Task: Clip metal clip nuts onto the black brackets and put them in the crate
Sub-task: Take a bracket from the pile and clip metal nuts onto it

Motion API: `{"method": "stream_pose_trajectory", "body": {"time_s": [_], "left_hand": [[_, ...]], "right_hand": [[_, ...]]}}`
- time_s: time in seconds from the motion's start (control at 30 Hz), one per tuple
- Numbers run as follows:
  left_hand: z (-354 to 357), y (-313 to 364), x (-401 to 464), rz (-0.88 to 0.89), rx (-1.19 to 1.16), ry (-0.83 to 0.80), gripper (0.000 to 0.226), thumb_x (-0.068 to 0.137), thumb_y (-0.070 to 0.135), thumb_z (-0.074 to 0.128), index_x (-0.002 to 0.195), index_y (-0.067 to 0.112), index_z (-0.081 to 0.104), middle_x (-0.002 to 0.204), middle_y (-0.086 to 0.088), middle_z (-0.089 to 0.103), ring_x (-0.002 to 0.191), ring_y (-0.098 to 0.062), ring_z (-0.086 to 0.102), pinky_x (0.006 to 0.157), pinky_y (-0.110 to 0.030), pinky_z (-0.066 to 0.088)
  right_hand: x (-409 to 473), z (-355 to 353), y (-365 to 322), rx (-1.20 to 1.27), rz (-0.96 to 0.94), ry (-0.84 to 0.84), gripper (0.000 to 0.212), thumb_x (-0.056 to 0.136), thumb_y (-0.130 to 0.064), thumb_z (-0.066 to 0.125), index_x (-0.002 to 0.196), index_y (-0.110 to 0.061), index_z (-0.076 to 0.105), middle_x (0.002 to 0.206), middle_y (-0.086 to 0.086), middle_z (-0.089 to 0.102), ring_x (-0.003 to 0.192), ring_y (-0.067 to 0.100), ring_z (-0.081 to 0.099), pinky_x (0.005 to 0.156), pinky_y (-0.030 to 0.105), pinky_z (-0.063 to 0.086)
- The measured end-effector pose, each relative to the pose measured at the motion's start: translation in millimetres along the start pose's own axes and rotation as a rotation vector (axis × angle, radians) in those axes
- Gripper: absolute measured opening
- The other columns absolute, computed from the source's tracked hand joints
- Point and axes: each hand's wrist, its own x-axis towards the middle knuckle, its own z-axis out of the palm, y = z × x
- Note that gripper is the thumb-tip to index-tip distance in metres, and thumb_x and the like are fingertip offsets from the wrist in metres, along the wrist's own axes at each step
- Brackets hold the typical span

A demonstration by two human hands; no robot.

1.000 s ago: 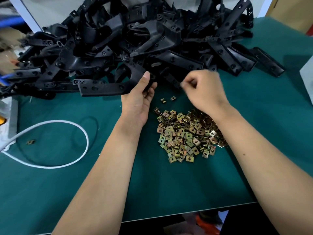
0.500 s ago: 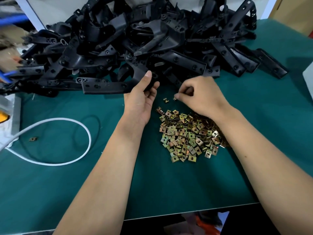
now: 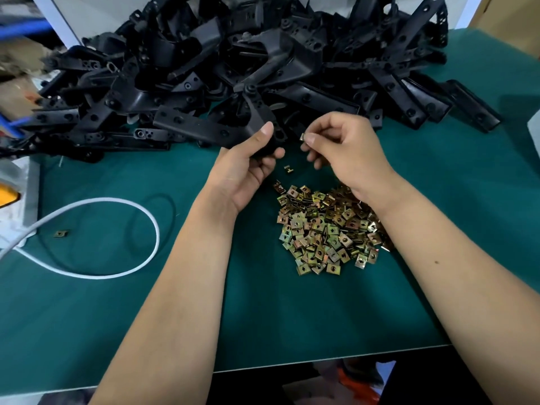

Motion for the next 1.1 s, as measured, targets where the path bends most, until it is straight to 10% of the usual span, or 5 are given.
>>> {"method": "stream_pose_trajectory", "body": {"time_s": [1.1], "left_hand": [[-3,0,-7,-0.092,0.142,-0.21,0.029,0.079,0.012,0.072,0.108,0.008,0.07,0.093,-0.007,0.074,0.067,-0.017,0.068,0.05,-0.011,0.044]], "right_hand": [[-5,5,-11,0.483,0.16,-0.057,0.021,0.09,0.008,0.071,0.101,-0.008,0.062,0.073,0.005,0.068,0.064,0.015,0.068,0.058,0.022,0.053]]}}
